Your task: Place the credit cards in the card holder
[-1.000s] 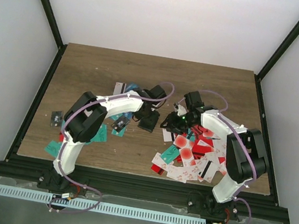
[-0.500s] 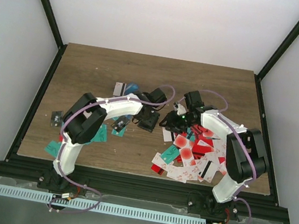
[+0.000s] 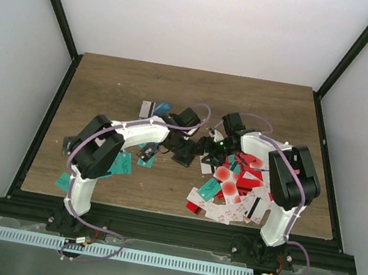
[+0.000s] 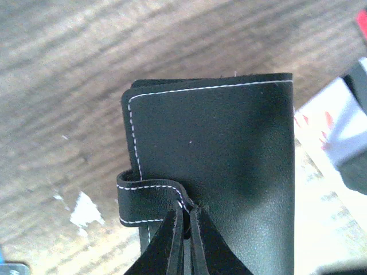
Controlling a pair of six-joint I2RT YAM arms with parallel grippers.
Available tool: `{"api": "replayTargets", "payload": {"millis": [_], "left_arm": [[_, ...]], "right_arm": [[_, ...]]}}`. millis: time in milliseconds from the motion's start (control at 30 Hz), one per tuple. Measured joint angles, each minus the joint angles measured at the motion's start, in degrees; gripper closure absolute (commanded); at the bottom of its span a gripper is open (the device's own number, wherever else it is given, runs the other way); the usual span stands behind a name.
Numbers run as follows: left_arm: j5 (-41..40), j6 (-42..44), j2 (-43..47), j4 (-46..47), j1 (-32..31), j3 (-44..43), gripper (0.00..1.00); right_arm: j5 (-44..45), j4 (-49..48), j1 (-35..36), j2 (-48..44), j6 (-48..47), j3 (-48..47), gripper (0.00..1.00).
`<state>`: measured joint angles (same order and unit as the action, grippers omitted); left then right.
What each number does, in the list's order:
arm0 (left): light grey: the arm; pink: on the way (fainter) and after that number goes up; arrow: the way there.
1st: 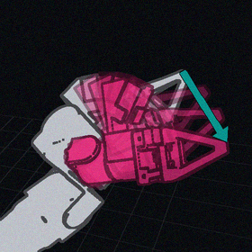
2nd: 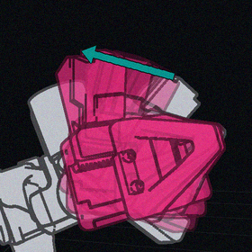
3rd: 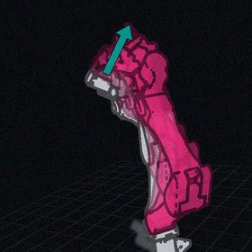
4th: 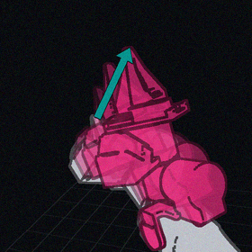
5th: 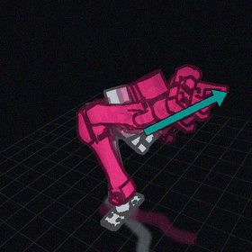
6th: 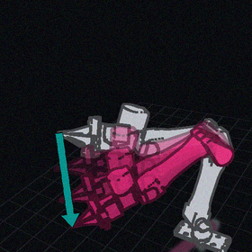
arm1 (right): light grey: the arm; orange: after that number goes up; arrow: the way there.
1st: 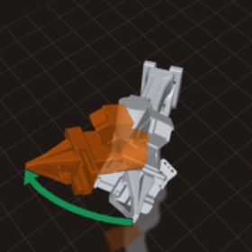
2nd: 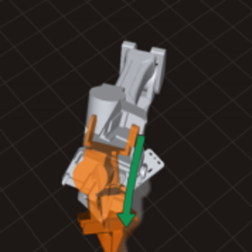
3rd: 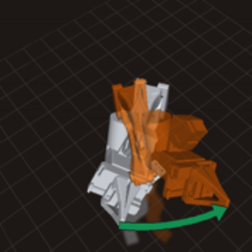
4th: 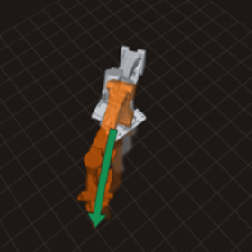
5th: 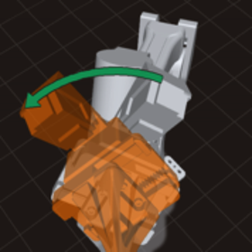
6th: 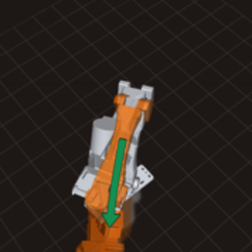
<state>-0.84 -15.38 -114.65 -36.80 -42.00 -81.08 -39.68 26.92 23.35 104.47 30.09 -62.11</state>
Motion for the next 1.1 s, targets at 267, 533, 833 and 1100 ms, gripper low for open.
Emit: {"api": "replayTargets", "payload": {"millis": [267,533,833,1100], "left_arm": [[8.7,-4.6,5.0,2.3,-0.2,5.8,0.96],[13.0,-8.5,6.3,5.0,-0.2,8.9,0.96],[15.2,-11.5,6.3,6.5,0.0,9.2,0.96],[18.4,-14.5,7.1,8.7,1.1,11.4,0.96]], "right_arm": [[-1.7,-1.2,0.0,3.8,0.2,-1.6,0.28],[-3.9,-3.1,0.0,5.5,0.8,-1.4,0.53],[-6.6,-3.8,0.0,5.7,0.1,-0.4,0.94],[-8.3,-4.7,-0.1,5.6,-1.1,0.5,0.99]]}}
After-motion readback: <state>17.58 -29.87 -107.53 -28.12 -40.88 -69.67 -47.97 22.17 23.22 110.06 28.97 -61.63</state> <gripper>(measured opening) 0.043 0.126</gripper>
